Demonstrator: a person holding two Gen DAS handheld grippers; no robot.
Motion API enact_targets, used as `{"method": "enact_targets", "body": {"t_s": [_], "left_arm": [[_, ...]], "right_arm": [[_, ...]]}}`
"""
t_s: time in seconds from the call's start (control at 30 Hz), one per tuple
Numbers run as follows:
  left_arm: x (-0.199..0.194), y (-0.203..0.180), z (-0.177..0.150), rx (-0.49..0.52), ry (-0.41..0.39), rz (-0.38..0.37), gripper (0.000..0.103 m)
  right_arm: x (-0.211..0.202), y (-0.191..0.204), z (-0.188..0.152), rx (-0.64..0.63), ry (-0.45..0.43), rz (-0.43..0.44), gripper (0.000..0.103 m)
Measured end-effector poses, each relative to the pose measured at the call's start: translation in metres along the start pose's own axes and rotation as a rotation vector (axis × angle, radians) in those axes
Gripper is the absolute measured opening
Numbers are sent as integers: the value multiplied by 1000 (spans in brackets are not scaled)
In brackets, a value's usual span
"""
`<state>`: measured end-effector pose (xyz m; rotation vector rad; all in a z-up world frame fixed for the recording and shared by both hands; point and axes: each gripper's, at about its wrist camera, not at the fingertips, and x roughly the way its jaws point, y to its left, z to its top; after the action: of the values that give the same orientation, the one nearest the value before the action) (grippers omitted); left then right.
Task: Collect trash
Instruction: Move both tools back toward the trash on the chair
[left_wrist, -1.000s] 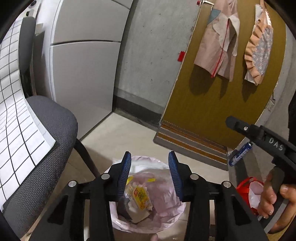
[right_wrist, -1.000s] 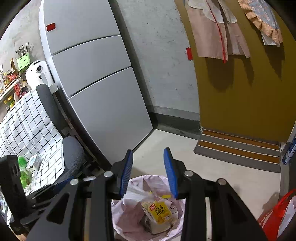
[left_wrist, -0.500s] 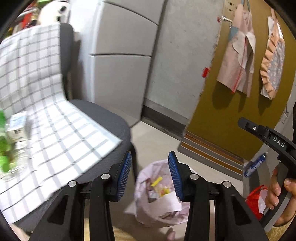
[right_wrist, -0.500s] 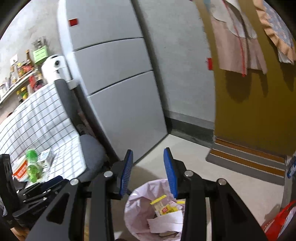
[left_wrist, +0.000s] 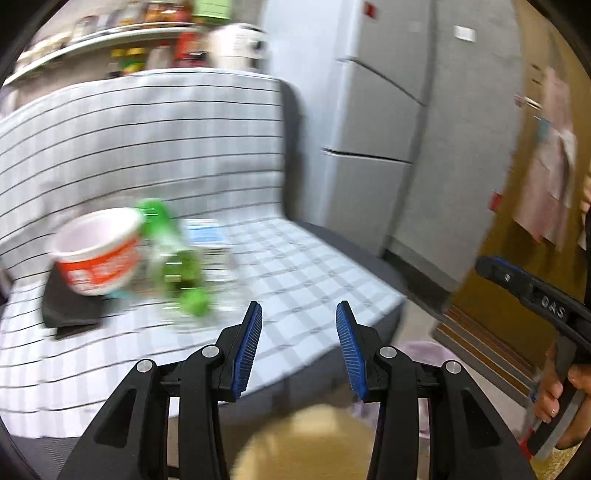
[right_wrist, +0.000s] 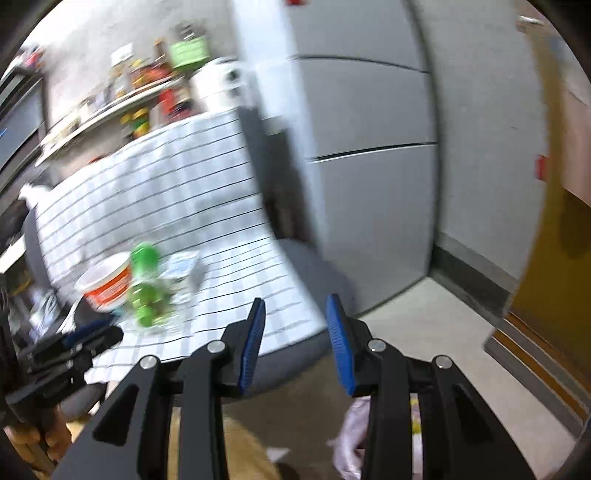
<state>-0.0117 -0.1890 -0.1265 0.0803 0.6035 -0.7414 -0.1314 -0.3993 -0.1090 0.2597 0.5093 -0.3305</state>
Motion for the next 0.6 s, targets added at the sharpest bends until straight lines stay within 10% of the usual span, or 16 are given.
{"method": "enact_targets", "body": {"t_s": [0.6], "left_arm": [[-59, 183, -5, -258, -12, 461, 64]], "right_arm": [[141, 185, 25, -314, 193, 285, 65]]}}
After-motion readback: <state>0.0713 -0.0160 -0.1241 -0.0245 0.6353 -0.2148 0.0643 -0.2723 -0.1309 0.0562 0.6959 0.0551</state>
